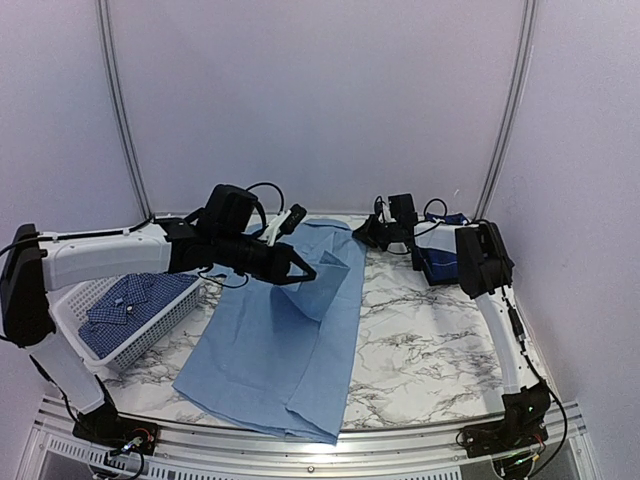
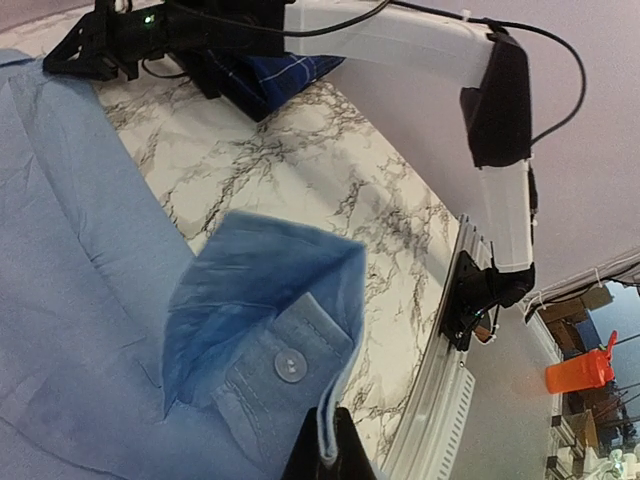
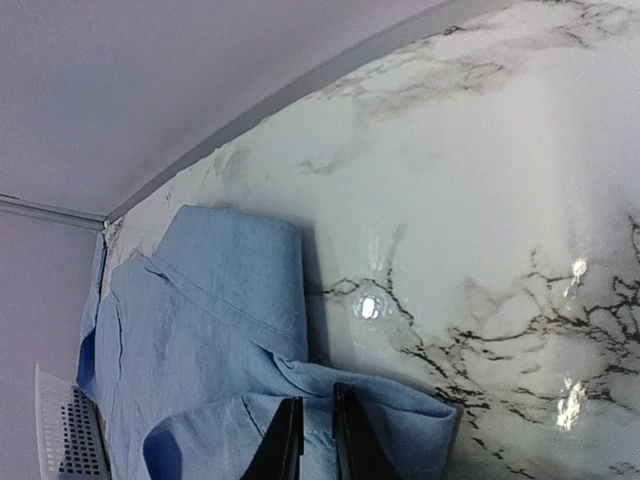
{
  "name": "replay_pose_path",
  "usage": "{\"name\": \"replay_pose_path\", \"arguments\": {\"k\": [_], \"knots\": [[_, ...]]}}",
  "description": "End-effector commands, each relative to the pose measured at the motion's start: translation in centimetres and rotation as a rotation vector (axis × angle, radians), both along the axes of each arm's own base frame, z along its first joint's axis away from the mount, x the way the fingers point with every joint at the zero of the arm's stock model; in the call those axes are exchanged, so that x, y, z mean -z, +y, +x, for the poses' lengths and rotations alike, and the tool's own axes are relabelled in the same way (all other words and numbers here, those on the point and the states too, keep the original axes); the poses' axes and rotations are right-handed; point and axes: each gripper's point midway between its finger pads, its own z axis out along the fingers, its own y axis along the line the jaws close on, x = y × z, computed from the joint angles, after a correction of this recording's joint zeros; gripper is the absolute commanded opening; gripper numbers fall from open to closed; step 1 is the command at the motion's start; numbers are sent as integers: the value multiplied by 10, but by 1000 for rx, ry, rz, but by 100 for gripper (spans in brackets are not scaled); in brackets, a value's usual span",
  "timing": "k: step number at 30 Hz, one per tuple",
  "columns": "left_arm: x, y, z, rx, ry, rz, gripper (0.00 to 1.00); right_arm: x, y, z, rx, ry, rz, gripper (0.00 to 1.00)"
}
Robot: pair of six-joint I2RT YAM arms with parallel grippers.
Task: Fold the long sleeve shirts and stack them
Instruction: Fold the sleeve of the 1/3-folded shirt.
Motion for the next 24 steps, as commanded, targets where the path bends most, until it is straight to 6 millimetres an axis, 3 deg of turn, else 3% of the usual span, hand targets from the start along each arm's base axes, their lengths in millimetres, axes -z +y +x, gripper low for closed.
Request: {"name": "replay_pose_path", "arguments": {"k": [1,7,10,19,21,24], "knots": [[-49,1,-13,32,-109,-135,2,14,-4,-1,-15,34,-22,13],[-77,6,-32,64,-155,-220,6,10,-4,-2,-21,25,-33,13],[-59,5,-38,87,-120,-205,7,6,-4,-2,-25,22,-32,13],[20,-3,-62,147,5,-94,6,0,-5,-4,-38,16,-48,13],[27,-5,-68,156,21,-93,6,-2,-5,-5,-43,15,-48,13],[20,-7,-75,159,11,-111,6,-5,-4,-6,-47,10,-54,13]]}}
